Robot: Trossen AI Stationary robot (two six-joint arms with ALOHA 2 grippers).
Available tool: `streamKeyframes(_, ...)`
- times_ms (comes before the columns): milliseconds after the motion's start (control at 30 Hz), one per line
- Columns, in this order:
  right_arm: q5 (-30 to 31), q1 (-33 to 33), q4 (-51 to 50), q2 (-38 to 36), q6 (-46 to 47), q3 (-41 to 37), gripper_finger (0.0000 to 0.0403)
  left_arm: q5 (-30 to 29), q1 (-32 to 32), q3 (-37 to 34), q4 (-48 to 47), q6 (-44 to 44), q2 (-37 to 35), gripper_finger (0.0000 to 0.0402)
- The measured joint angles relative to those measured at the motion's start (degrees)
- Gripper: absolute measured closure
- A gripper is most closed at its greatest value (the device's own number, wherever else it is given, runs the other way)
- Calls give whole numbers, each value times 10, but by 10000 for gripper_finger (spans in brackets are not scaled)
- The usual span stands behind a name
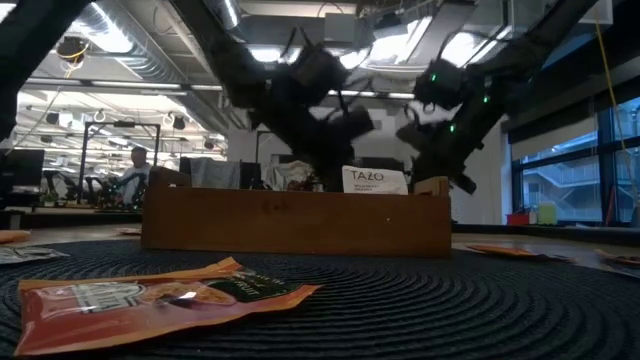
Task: Pick & Place Tea
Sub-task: Put the white tea bag into the right section of the wooden organizer
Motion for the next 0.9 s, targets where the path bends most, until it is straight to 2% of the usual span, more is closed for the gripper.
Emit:
streamKeyframes(67,17,11,0,-27,-25,0,399,23,3,-20,-21,-6,-30,258)
streamKeyframes(233,70,54,16,-83,-89,0,399,167,31,-84,-6,-61,-134,258)
streamKeyframes(433,92,133,60,-124,-97,0,399,272,88,-184,14,-127,-258,258)
streamKeyframes(567,93,193,115,-133,-111,0,399,271,114,-238,25,-146,-310,258)
streamKeyframes(733,100,265,144,-130,-122,1,400,270,132,-268,34,-154,-341,258)
streamKeyframes(900,162,339,145,-113,-118,1,400,271,136,-268,46,-154,-347,258)
